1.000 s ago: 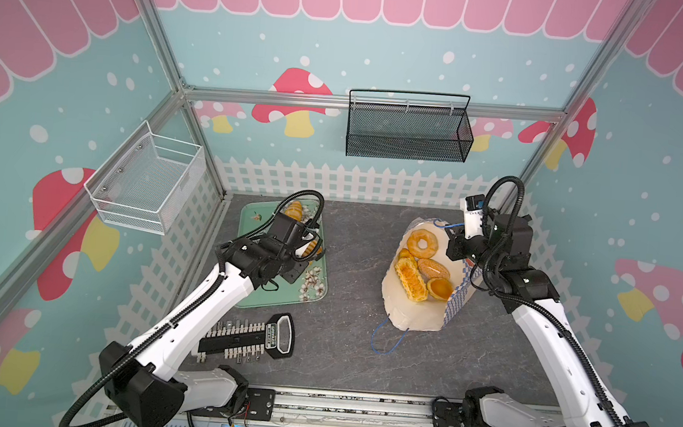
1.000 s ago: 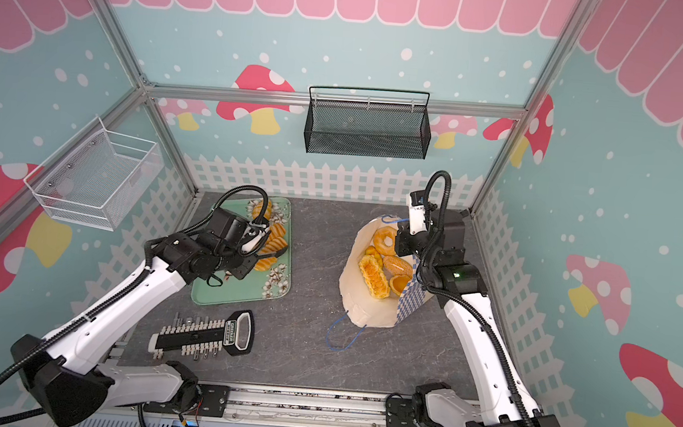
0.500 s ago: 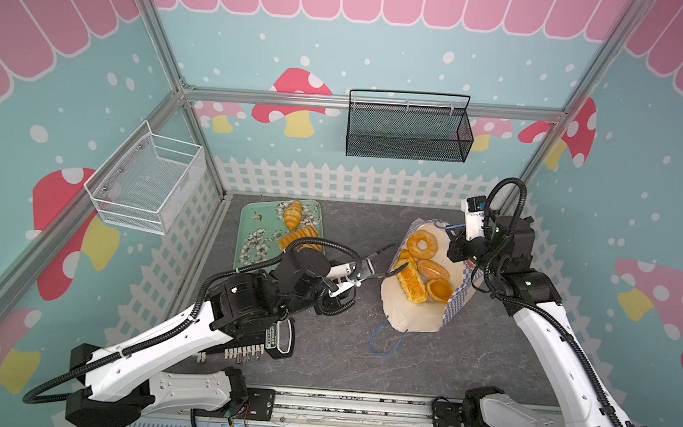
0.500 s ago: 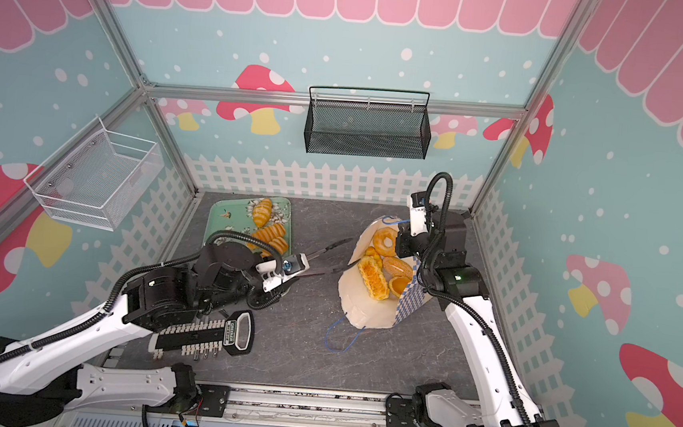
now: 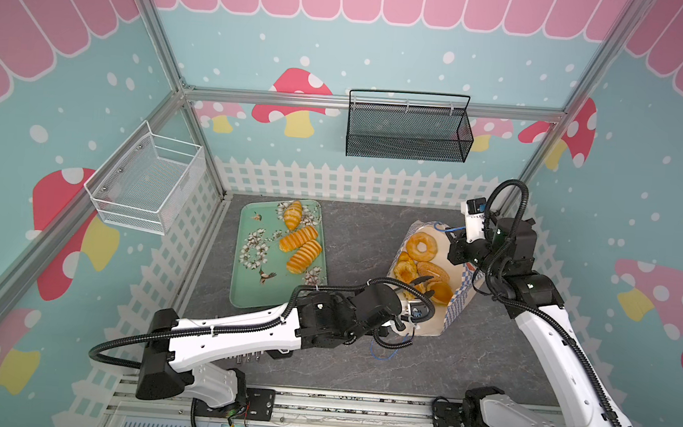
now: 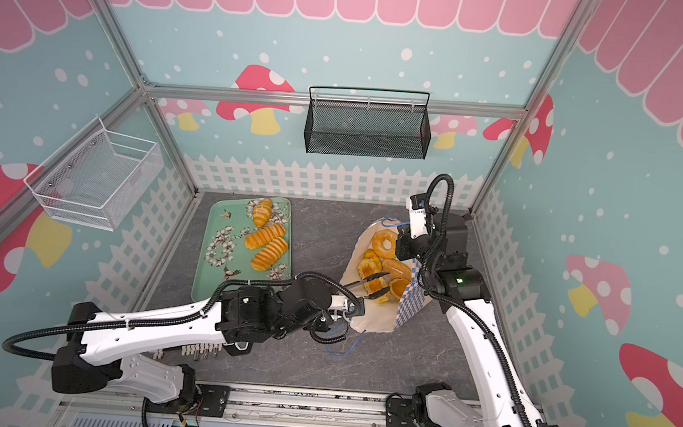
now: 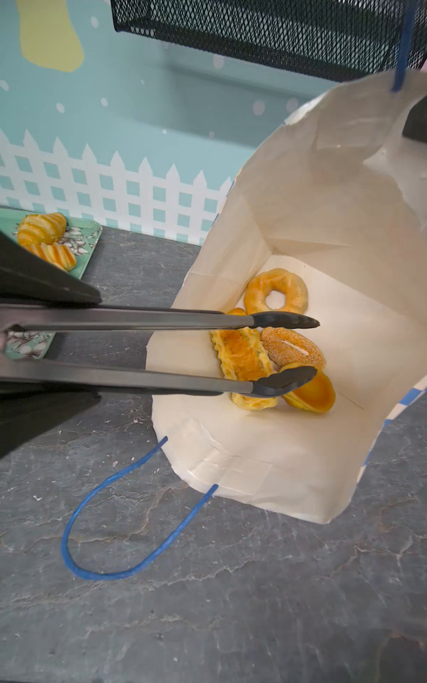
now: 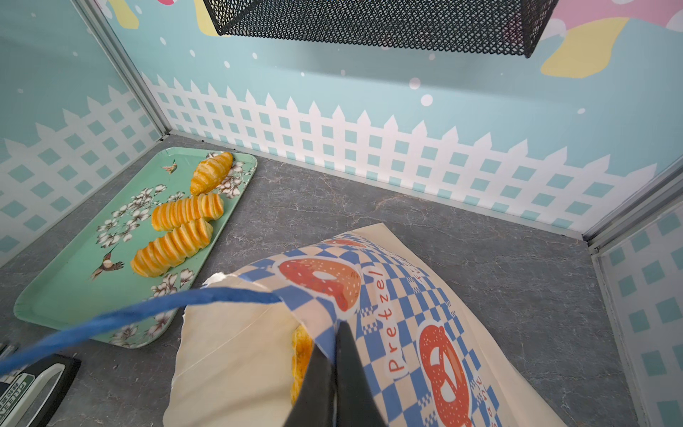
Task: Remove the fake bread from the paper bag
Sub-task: 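Move the open tongs from the tray back into the bag opening with the left gripper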
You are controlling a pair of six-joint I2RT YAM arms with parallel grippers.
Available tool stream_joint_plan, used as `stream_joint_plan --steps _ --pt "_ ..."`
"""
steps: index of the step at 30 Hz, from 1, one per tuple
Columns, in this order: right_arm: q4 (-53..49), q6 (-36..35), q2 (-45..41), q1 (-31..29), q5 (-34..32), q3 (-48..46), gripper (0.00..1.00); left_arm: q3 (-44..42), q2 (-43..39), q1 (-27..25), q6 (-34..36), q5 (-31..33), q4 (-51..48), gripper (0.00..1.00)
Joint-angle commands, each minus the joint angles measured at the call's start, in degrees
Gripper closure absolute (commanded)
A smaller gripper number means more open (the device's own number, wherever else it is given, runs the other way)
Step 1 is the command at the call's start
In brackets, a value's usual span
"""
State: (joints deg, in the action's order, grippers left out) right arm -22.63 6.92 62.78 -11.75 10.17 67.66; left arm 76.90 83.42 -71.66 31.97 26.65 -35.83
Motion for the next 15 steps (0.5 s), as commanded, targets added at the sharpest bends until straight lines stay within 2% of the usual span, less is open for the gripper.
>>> stream_joint_plan --steps 1,5,11,15 --pt "0.9 -0.6 -1.4 -0.3 1.8 -0.5 1.0 0.7 2.0 -0.2 2.8 2.5 3.1 0.76" --pt "0.9 -0.8 -1.2 -0.3 2.4 -0.3 1.0 0.7 5.1 -0.2 6.7 2.6 4.6 0.77" --pt "1.0 -2.1 -0.9 -0.3 4.1 -0.4 1.0 -3.6 7.2 -0.5 17.2 4.3 12.7 0.75" --pt "1.1 -3.0 -0.4 -0.3 5.6 -0.4 1.0 -3.2 10.0 -0.5 20.6 5.0 13.9 0.75"
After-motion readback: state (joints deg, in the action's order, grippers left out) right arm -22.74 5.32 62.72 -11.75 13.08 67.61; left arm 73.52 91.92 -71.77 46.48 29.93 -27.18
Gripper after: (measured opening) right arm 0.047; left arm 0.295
